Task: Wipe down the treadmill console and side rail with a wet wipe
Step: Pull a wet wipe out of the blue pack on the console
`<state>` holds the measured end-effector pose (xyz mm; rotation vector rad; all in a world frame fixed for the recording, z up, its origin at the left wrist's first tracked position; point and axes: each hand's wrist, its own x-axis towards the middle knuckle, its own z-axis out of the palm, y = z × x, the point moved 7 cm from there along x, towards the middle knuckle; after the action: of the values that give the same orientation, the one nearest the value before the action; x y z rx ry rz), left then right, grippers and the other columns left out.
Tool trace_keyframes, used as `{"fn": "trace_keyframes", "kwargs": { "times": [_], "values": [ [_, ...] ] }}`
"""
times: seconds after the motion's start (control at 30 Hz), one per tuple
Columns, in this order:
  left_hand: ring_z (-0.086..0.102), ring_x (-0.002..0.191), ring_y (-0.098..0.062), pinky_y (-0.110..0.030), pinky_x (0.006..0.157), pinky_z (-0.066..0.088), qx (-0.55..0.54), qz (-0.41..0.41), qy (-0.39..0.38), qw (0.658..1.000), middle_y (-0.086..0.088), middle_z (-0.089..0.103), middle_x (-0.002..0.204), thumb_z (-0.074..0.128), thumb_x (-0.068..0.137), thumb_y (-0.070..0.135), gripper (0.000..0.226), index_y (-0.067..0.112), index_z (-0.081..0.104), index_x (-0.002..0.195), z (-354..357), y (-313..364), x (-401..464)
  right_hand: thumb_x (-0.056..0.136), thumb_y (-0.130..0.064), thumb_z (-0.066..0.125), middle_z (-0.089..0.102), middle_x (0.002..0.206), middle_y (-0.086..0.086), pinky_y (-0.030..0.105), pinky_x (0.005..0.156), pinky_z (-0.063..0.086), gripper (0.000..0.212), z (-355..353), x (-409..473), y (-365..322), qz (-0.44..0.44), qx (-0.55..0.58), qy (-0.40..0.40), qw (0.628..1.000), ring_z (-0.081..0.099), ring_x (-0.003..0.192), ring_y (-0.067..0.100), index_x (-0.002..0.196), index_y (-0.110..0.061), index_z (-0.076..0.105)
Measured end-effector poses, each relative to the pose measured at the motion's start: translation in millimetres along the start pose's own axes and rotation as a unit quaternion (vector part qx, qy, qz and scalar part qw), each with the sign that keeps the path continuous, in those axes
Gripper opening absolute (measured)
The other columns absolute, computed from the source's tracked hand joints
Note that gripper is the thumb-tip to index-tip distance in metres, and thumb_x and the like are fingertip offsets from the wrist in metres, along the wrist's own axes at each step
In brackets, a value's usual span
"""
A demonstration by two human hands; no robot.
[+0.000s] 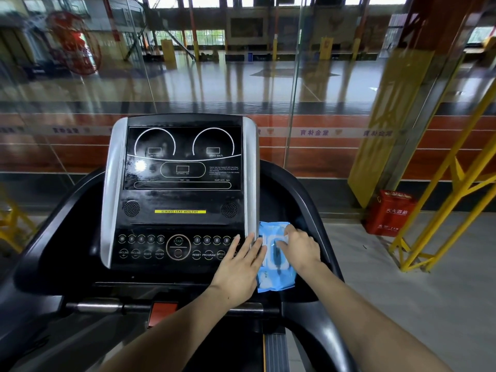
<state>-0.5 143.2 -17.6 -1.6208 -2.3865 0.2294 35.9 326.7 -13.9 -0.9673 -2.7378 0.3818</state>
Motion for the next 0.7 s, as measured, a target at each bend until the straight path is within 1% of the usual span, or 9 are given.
{"fn": "trace_keyframes", "kwargs": {
  "times": [0.1, 0.17, 0.3, 0.4, 0.5, 0.57, 0.6, 0.63, 0.7],
  "values": [
    [-0.008, 0.160, -0.037, -0.059, 0.126, -0.012, 0.005, 0.009, 0.006, 1.000, -0.016, 0.014, 0.173, 0.038, 0.101, 0.034, 0.075, 0.008, 0.007, 0.164, -1, 0, 4, 0.100, -0.044, 0.063, 0.071, 0.110, 0.008, 0.039, 0.078, 0.054, 0.036, 1, 4, 1, 0.005, 0.012, -0.008, 1.000, 0.070, 0.099, 0.034, 0.123, -0.017, 0.054],
    [-0.006, 0.160, -0.037, -0.061, 0.126, -0.011, 0.020, 0.024, 0.007, 0.999, -0.016, 0.020, 0.171, 0.039, 0.101, 0.033, 0.076, 0.006, 0.007, 0.164, -1, 2, 7, 0.101, -0.038, 0.062, 0.072, 0.105, 0.008, 0.039, 0.075, 0.057, 0.028, -2, 4, 4, 0.011, 0.039, -0.004, 0.999, 0.070, 0.094, 0.034, 0.118, -0.017, 0.055],
    [-0.014, 0.159, -0.036, -0.063, 0.123, -0.017, 0.073, 0.059, -0.005, 0.996, -0.017, 0.008, 0.173, 0.038, 0.104, 0.033, 0.079, 0.001, -0.006, 0.162, -2, 12, 13, 0.101, -0.029, 0.063, 0.071, 0.094, 0.005, 0.041, 0.070, 0.058, 0.012, -22, -4, 12, 0.005, 0.160, 0.062, 0.985, 0.067, 0.081, 0.028, 0.107, -0.020, 0.058],
    [-0.018, 0.158, -0.039, -0.065, 0.120, -0.020, 0.118, 0.081, -0.032, 0.989, -0.017, 0.005, 0.174, 0.038, 0.105, 0.033, 0.075, 0.003, 0.002, 0.163, 1, 21, 22, 0.101, -0.029, 0.065, 0.068, 0.091, -0.001, 0.036, 0.070, 0.054, 0.009, -38, -12, 17, -0.003, 0.242, 0.086, 0.966, 0.065, 0.080, 0.020, 0.102, -0.024, 0.058],
    [-0.024, 0.156, -0.041, -0.066, 0.116, -0.026, 0.159, 0.098, -0.065, 0.980, -0.013, 0.001, 0.175, 0.036, 0.106, 0.034, 0.071, 0.009, 0.005, 0.165, 8, 26, 32, 0.103, -0.026, 0.056, 0.066, 0.086, -0.005, 0.028, 0.065, 0.045, 0.002, -47, -19, 20, 0.002, 0.301, 0.074, 0.951, 0.062, 0.074, 0.012, 0.102, -0.025, 0.057],
    [-0.027, 0.155, -0.041, -0.067, 0.116, -0.027, 0.171, 0.097, -0.087, 0.977, -0.012, 0.003, 0.175, 0.035, 0.105, 0.034, 0.070, 0.012, 0.007, 0.165, 14, 28, 39, 0.105, -0.018, 0.047, 0.066, 0.086, -0.002, 0.020, 0.061, 0.044, 0.013, -52, -23, 21, -0.002, 0.322, 0.077, 0.944, 0.060, 0.070, 0.008, 0.100, -0.023, 0.058],
    [-0.027, 0.155, -0.041, -0.067, 0.117, -0.025, 0.173, 0.094, -0.098, 0.975, -0.012, 0.004, 0.175, 0.035, 0.105, 0.035, 0.070, 0.012, 0.008, 0.165, 16, 29, 42, 0.104, -0.013, 0.043, 0.067, 0.088, 0.000, 0.013, 0.059, 0.043, 0.018, -52, -24, 23, 0.002, 0.331, 0.079, 0.940, 0.060, 0.071, 0.006, 0.100, -0.020, 0.060],
    [-0.027, 0.155, -0.040, -0.068, 0.118, -0.023, 0.175, 0.092, -0.108, 0.974, -0.011, 0.005, 0.175, 0.036, 0.105, 0.037, 0.070, 0.013, 0.009, 0.165, 19, 30, 44, 0.102, -0.008, 0.042, 0.068, 0.091, 0.000, 0.008, 0.060, 0.042, 0.022, -53, -26, 24, 0.006, 0.337, 0.082, 0.938, 0.061, 0.075, 0.003, 0.100, -0.019, 0.061],
    [-0.026, 0.155, -0.039, -0.068, 0.119, -0.021, 0.176, 0.088, -0.122, 0.973, -0.012, 0.005, 0.175, 0.037, 0.105, 0.039, 0.071, 0.013, 0.011, 0.165, 21, 32, 48, 0.097, -0.002, 0.043, 0.067, 0.097, -0.002, 0.006, 0.068, 0.042, 0.027, -51, -26, 27, 0.008, 0.339, 0.082, 0.937, 0.061, 0.087, 0.000, 0.099, -0.021, 0.062]
  ]
}}
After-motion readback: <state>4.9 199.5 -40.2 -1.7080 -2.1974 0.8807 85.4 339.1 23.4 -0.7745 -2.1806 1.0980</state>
